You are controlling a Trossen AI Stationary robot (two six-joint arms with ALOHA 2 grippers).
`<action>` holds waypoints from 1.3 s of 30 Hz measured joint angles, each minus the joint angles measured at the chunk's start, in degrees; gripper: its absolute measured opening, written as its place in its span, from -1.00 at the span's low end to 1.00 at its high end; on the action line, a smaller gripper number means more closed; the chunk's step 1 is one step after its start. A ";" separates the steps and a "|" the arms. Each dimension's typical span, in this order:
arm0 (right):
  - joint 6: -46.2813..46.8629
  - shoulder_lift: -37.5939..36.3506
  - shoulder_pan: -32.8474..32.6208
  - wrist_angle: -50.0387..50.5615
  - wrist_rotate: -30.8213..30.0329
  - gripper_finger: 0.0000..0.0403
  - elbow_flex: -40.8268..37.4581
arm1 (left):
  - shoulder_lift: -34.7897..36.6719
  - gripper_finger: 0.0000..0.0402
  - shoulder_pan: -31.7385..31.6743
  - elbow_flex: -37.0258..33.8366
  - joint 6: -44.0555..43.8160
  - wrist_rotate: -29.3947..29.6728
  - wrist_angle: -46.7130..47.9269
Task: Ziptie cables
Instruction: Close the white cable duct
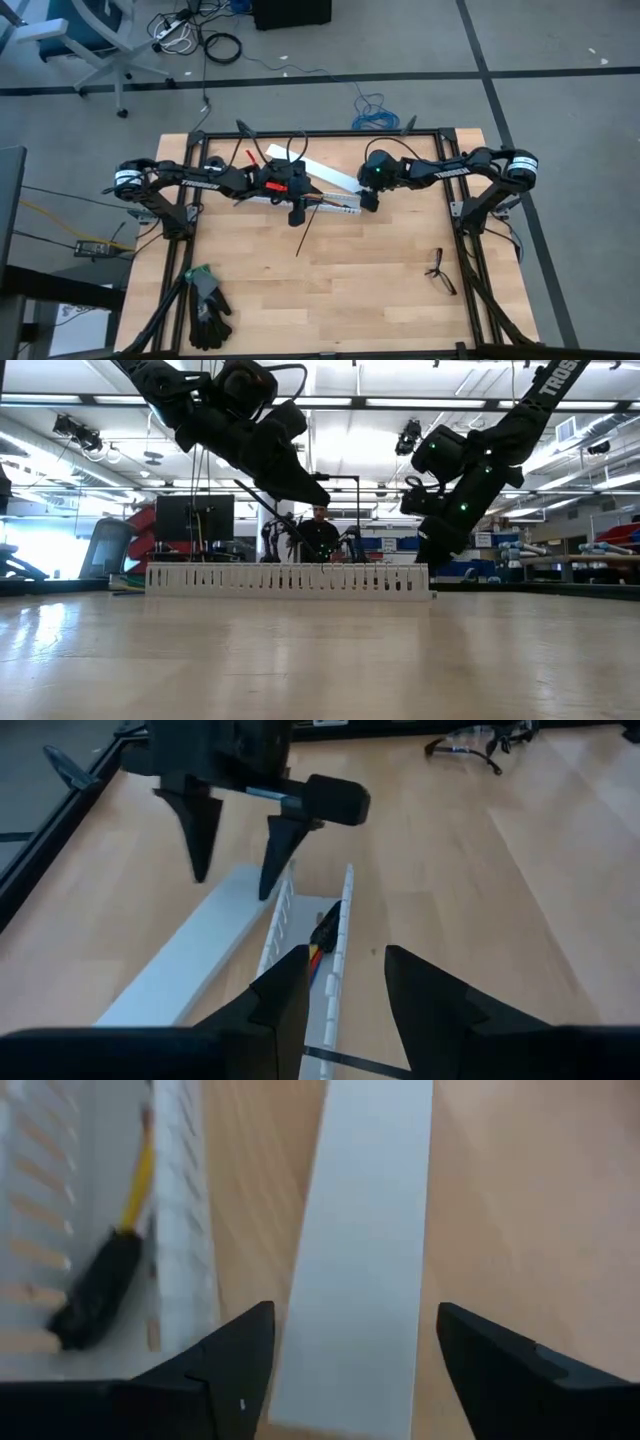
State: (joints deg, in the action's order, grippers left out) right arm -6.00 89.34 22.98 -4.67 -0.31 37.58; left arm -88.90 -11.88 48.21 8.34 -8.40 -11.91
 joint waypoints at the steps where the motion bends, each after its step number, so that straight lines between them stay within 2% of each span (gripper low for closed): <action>1: -0.60 0.00 0.02 -1.59 -0.16 0.35 0.00 | 0.00 -0.29 0.00 0.00 -0.01 0.01 -0.12; 7: -2.43 0.70 1.63 -16.87 0.16 0.40 0.30 | 0.00 -0.29 0.00 0.00 -0.01 0.02 -0.06; 12: 1.06 6.06 3.12 -16.46 3.94 0.38 6.83 | 0.56 -0.29 -0.30 -0.04 0.17 3.31 3.76; 16: 1.29 13.07 1.88 -10.76 5.08 0.41 16.38 | 2.99 -0.29 -0.54 -0.04 0.73 7.81 8.13; 20: 1.18 19.90 0.56 -3.04 4.78 0.44 27.25 | 6.39 -0.29 -0.46 -0.09 2.01 9.81 12.87; 30: 0.42 34.74 1.06 20.37 4.10 0.46 52.98 | 12.05 -0.29 -0.70 -8.20 -0.46 10.49 11.61; 34: 2.30 37.41 1.58 26.72 1.50 0.50 58.45 | 12.58 -0.29 -0.72 -10.30 -1.42 10.51 9.67; 39: 2.02 38.23 2.37 30.82 2.63 0.55 59.04 | 12.54 -0.29 -0.72 -10.95 -2.55 10.48 10.01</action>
State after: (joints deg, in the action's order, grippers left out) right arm -3.98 127.57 25.36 26.15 2.32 96.62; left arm -76.36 -12.60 37.26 5.80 2.08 -1.90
